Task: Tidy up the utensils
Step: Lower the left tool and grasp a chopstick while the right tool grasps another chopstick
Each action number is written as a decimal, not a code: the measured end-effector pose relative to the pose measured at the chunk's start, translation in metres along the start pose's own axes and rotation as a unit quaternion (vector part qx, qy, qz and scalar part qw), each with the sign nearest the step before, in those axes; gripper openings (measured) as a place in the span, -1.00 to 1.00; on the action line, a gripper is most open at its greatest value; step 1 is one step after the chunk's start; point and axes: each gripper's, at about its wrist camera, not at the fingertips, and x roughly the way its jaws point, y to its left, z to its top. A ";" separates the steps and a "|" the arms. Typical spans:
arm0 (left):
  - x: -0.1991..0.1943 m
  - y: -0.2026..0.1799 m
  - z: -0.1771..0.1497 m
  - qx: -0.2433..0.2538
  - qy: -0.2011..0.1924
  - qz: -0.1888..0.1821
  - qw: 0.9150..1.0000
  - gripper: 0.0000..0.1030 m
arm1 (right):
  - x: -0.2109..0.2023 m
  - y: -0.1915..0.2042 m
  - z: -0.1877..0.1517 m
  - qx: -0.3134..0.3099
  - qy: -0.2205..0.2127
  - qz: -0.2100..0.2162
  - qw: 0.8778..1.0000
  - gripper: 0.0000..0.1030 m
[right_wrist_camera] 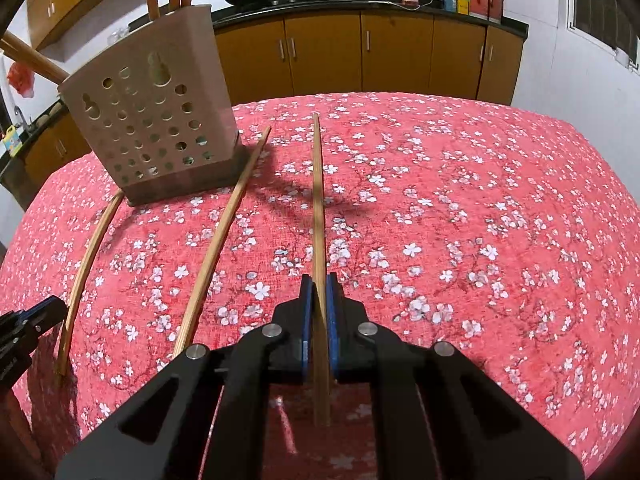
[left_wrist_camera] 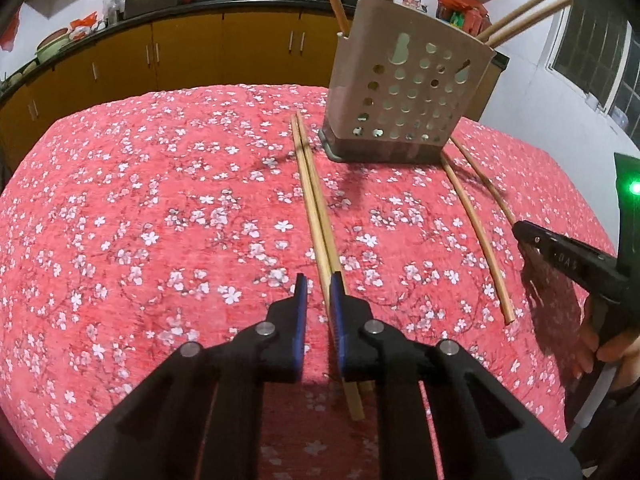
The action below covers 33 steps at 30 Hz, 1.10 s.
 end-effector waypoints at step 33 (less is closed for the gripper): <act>0.011 0.065 0.019 -0.058 -0.010 0.071 0.996 -0.81 | 0.004 -0.007 0.008 0.006 0.000 0.006 1.000 -0.84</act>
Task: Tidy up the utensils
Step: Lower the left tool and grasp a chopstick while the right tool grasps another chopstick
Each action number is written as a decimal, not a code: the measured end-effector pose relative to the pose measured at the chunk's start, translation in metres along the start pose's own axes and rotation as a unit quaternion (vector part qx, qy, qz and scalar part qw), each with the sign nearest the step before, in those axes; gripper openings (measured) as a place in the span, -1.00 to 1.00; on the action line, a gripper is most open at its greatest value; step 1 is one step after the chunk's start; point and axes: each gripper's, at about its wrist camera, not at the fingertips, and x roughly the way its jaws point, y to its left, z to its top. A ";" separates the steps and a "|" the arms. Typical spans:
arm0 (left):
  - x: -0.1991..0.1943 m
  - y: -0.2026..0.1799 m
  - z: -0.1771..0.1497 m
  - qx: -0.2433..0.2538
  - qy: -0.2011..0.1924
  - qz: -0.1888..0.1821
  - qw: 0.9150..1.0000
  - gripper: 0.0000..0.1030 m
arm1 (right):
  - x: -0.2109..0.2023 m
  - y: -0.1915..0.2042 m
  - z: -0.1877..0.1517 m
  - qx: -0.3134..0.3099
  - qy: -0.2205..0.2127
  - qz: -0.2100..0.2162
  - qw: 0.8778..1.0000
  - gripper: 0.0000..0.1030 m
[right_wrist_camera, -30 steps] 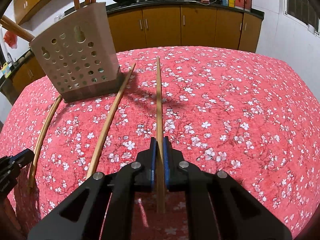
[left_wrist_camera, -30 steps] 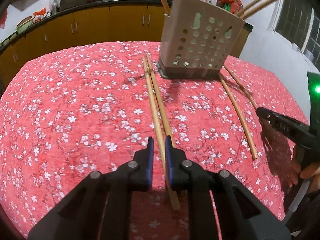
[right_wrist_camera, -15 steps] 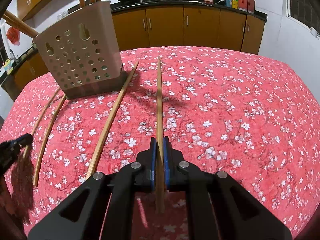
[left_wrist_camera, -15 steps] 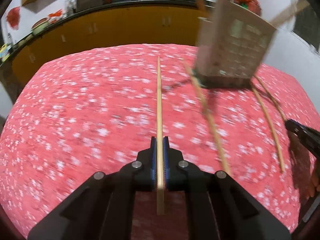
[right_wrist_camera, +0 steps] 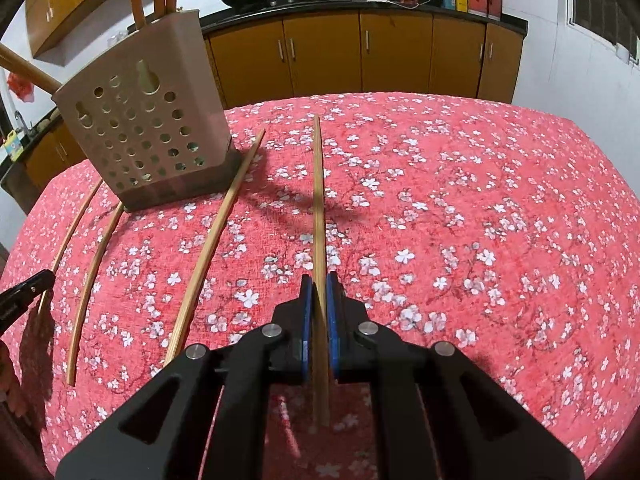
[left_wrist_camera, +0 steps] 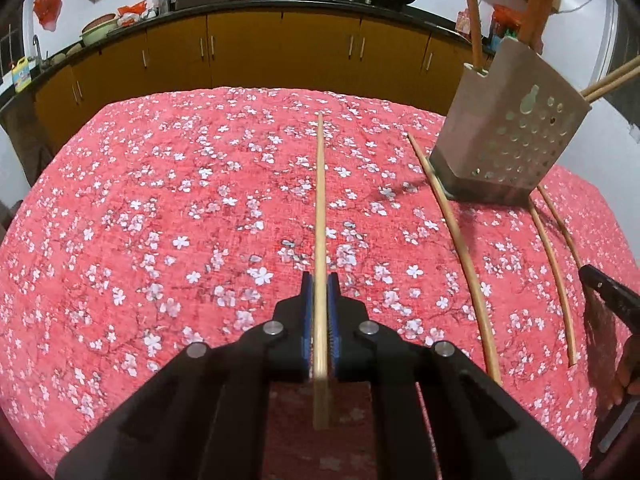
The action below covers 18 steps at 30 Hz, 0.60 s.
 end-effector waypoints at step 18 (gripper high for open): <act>-0.003 0.002 -0.001 -0.008 -0.001 -0.007 1.000 -0.81 | 0.000 -0.002 -0.001 0.003 0.000 0.003 1.000 -0.83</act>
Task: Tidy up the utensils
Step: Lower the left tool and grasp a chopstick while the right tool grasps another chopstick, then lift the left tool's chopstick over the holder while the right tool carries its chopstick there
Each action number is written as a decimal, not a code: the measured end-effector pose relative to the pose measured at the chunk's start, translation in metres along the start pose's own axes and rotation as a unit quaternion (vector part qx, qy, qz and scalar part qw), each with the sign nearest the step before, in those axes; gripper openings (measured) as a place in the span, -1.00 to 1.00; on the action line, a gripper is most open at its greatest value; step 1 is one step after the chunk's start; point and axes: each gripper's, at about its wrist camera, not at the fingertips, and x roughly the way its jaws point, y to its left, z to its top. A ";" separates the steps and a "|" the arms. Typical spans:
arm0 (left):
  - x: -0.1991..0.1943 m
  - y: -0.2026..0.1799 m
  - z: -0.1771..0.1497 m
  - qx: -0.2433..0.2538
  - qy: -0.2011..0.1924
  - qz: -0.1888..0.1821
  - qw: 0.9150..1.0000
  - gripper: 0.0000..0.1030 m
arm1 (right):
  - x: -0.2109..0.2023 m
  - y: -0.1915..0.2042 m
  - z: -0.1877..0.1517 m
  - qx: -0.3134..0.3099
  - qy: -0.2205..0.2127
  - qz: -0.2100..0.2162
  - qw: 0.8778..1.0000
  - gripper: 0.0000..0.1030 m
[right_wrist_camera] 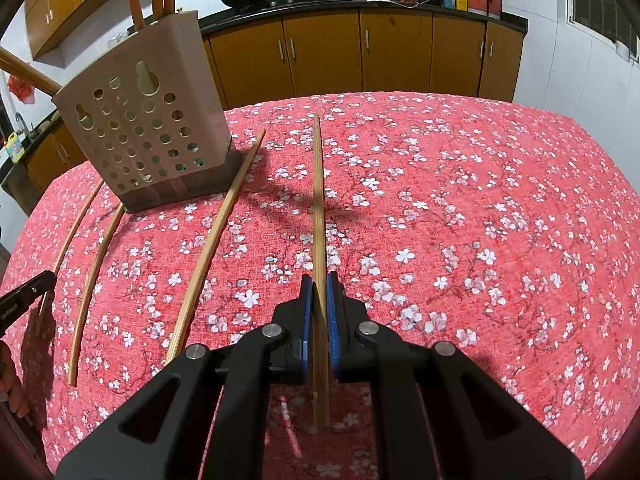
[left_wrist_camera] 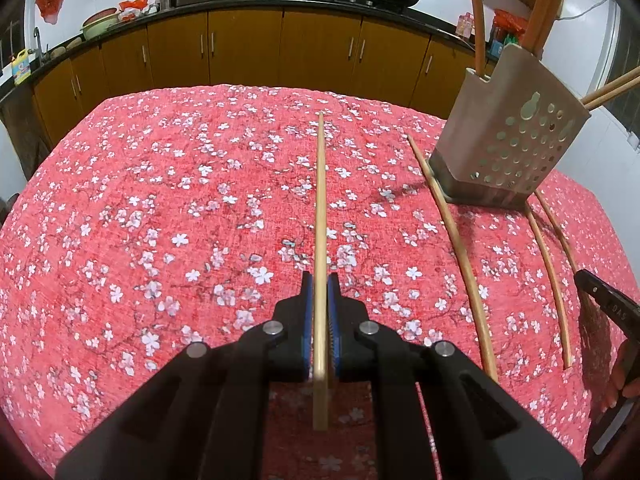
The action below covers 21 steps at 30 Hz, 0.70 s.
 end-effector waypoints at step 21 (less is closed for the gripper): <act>-0.011 -0.011 -0.014 0.027 0.006 0.018 0.999 -0.85 | -0.017 0.001 -0.012 -0.003 -0.008 0.005 1.000 -0.85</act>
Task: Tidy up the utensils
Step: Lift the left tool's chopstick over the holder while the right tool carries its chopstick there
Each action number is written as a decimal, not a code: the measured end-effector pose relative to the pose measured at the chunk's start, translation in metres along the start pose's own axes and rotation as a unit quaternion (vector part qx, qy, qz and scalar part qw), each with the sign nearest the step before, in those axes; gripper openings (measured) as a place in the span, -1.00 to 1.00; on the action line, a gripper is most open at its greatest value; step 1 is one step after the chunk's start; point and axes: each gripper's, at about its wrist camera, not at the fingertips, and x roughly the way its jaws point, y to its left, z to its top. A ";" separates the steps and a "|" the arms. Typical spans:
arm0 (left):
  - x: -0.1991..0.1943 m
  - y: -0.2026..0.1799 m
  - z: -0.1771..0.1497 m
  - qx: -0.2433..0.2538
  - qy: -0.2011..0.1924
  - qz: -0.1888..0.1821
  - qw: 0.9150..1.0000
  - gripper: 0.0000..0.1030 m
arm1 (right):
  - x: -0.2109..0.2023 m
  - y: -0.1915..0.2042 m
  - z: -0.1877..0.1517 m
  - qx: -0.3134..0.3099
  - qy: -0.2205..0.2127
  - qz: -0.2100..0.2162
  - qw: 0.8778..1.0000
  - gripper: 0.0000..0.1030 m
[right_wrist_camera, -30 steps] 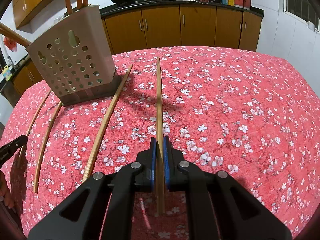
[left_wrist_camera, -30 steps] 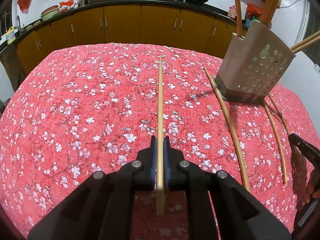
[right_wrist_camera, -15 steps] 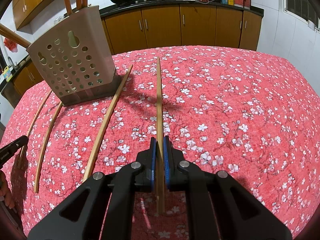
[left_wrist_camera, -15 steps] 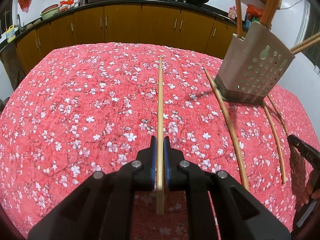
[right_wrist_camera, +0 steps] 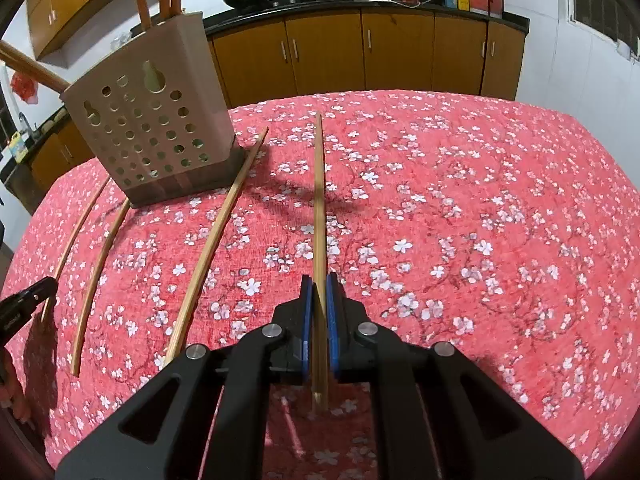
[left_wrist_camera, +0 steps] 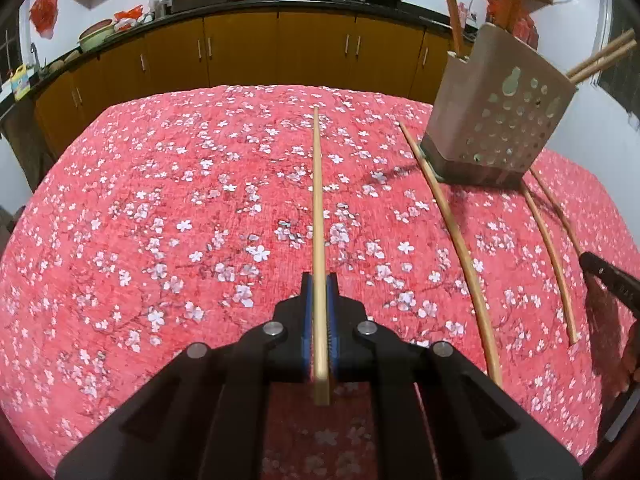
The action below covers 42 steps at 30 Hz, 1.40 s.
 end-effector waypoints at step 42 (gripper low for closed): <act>-0.192 -0.020 0.084 0.022 -0.225 -0.098 0.969 -0.85 | -0.195 0.013 0.091 -0.010 -0.259 0.110 0.960 -0.85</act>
